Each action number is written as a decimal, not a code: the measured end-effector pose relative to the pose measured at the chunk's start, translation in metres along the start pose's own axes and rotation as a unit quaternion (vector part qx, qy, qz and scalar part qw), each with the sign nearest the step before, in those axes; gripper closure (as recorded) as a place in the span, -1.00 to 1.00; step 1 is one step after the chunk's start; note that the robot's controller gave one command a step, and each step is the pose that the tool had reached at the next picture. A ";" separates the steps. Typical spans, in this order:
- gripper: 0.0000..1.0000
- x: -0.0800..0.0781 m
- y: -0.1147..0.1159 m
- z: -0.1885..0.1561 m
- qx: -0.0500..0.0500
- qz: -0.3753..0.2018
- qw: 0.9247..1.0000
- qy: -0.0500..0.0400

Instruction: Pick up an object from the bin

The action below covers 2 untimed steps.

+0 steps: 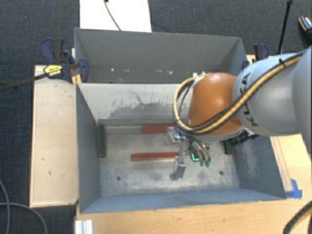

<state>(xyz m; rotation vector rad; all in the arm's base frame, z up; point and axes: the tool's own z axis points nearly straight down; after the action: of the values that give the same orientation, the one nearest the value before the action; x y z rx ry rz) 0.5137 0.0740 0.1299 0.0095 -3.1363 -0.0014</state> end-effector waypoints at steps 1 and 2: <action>-1.00 -0.037 0.028 0.063 -0.001 0.026 1.000 -0.004; -1.00 0.025 0.032 0.059 0.000 -0.083 0.997 -0.005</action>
Offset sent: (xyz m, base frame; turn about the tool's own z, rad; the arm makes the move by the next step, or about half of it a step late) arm 0.0358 0.0264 -0.0599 0.0544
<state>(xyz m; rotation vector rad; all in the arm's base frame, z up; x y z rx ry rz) 0.4884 0.1062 0.0708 0.2696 -3.1340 -0.0018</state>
